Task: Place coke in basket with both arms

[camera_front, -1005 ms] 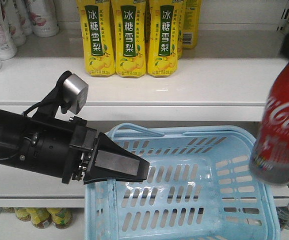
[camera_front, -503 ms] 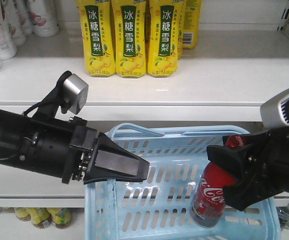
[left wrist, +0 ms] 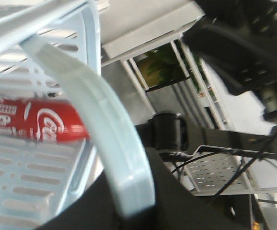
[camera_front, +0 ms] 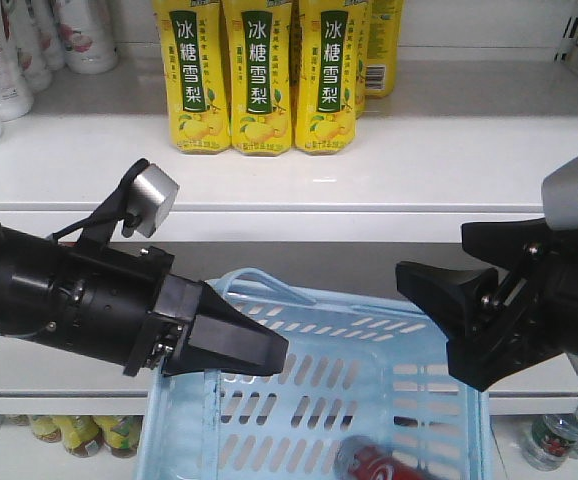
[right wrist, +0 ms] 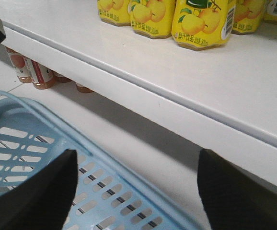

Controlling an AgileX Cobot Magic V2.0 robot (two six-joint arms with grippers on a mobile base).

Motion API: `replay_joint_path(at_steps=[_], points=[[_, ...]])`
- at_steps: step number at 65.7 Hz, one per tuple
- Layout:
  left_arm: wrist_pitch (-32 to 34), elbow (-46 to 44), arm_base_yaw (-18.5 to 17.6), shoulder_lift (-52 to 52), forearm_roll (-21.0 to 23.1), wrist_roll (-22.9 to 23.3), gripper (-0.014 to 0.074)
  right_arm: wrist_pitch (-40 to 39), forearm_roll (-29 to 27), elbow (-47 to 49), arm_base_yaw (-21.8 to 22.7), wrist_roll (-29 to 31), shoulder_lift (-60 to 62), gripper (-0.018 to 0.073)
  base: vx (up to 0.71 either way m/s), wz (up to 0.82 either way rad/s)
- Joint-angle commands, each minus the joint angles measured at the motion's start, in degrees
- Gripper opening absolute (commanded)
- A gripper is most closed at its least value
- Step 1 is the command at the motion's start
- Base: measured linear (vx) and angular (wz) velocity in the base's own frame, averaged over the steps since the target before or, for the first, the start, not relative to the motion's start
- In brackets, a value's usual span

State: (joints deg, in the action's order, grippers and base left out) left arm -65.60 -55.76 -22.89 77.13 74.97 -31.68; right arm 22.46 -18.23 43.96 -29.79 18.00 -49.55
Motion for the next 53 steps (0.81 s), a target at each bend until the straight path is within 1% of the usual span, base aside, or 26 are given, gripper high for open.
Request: replay_joint_path(at_steps=[1,5,10,15,22,23,29,33,38,46,50,53], points=[[-2.76,-2.08,-0.02,-2.11,10.29,-0.34,-0.0006,-4.44,-0.36,1.9,-0.11,0.61,1.87,0.0549,0.0,0.0],[-2.76,-2.08,-0.02,-2.11,10.29,-0.34,-0.0006,-4.38,-0.3,1.9,-0.11,0.61,3.54,0.0523,0.0,0.0],[-2.76,-2.08,-0.02,-2.11,10.29,-0.34,-0.0006,-3.65,0.08,1.9,0.06,0.61,6.55,0.0424,0.0,0.0],[-2.76,-2.08,-0.02,-2.11,10.29,-0.34,-0.0006,-1.93,0.21,1.9,0.15,0.61,10.18,0.0272,0.0,0.0],[-2.76,-2.08,-0.02,-2.11,10.29,-0.34,-0.0006,3.11,2.91,1.9,0.15,0.56,16.12,-0.0001,0.0,0.0],[-2.76,-2.08,-0.02,-2.11,10.29,-0.34,-0.0006,3.97,3.38,1.9,0.15,0.46,17.3,-0.0017,0.0,0.0],[-2.76,-2.08,-0.02,-2.11,10.29,-0.34,-0.0006,9.29,5.68,1.85,0.15,-3.09,22.13,-0.0008,0.0,0.0],[-2.76,-2.08,-0.02,-2.11,10.29,-0.34,-0.0006,11.24,8.19,1.16,0.15,-6.38,25.34,-0.0004,0.0,0.0],[-2.76,-2.08,-0.02,-2.11,10.29,-0.34,-0.0006,11.6,12.73,-1.25,0.15,-10.65,29.58,-0.0004,0.0,0.0],[-2.76,-2.08,-0.02,-2.11,10.29,-0.34,-0.0006,11.67,22.6,-8.63,0.15,-18.66,36.42,-0.0004,0.0,0.0],[-2.76,-2.08,-0.02,-2.11,10.29,-0.34,-0.0006,11.62,26.22,-11.82,0.15,-22.02,38.89,-0.0004,0.0,0.0],[-2.76,-2.08,-0.02,-2.11,10.29,-0.34,-0.0006,11.83,28.18,-13.88,0.15,-23.46,40.26,-0.0004,0.0,0.0]])
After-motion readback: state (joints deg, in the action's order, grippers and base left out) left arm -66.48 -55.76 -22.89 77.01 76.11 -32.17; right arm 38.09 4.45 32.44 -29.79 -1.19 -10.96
